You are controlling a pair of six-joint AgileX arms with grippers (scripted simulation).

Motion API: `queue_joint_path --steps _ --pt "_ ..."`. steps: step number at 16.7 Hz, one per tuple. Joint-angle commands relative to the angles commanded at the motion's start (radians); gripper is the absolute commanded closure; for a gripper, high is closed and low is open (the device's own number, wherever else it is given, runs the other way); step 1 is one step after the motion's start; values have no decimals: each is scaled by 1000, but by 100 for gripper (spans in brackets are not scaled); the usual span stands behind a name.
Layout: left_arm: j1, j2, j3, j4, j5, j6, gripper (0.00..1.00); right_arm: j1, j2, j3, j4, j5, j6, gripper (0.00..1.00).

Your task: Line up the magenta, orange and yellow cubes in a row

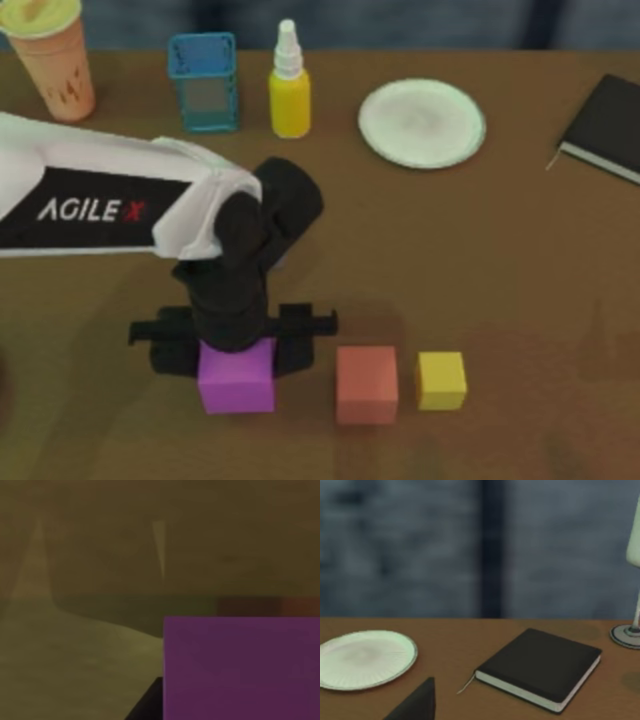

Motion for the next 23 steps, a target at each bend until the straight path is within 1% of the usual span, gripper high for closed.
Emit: queue_joint_path --steps 2,15,16,23 --pt "0 0 0 0 0 0 100 0 0 0 0 0 0 0" --pt "0 0 0 0 0 0 2 0 0 0 0 0 0 0" --pt "0 0 0 0 0 0 0 0 0 0 0 0 0 0" --pt "0 0 0 0 0 0 0 0 0 0 0 0 0 0"
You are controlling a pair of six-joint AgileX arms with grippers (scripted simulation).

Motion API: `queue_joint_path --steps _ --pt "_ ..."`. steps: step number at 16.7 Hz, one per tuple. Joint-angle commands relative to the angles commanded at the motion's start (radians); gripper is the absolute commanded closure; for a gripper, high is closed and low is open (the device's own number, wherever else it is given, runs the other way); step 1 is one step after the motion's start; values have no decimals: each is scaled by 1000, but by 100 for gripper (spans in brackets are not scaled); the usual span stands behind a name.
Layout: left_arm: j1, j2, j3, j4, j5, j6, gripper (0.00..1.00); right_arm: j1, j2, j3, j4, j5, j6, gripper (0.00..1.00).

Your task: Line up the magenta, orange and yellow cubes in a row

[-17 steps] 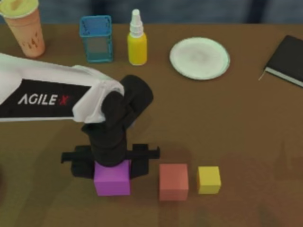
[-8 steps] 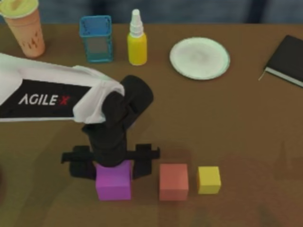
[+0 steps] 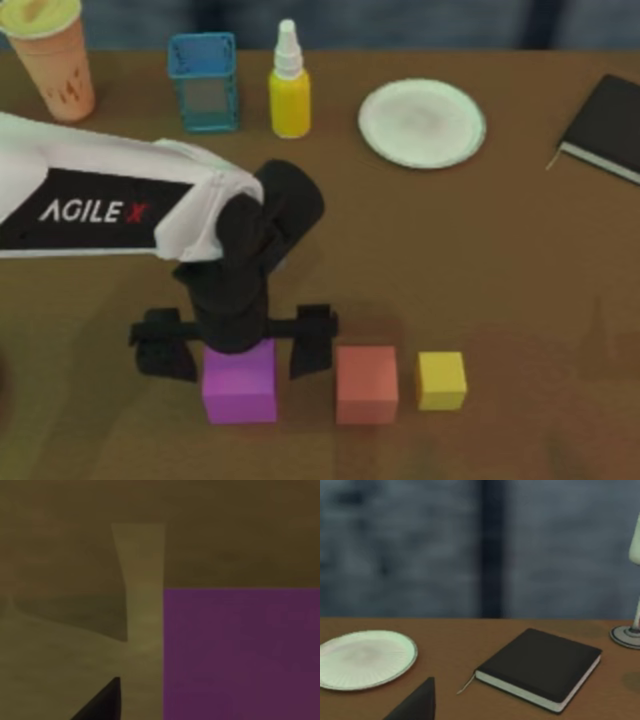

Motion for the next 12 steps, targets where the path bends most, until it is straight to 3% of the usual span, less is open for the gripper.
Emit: queue_joint_path --steps 12 --pt "19 -116 152 -267 -1 -4 0 0 0 0 0 0 0 0"
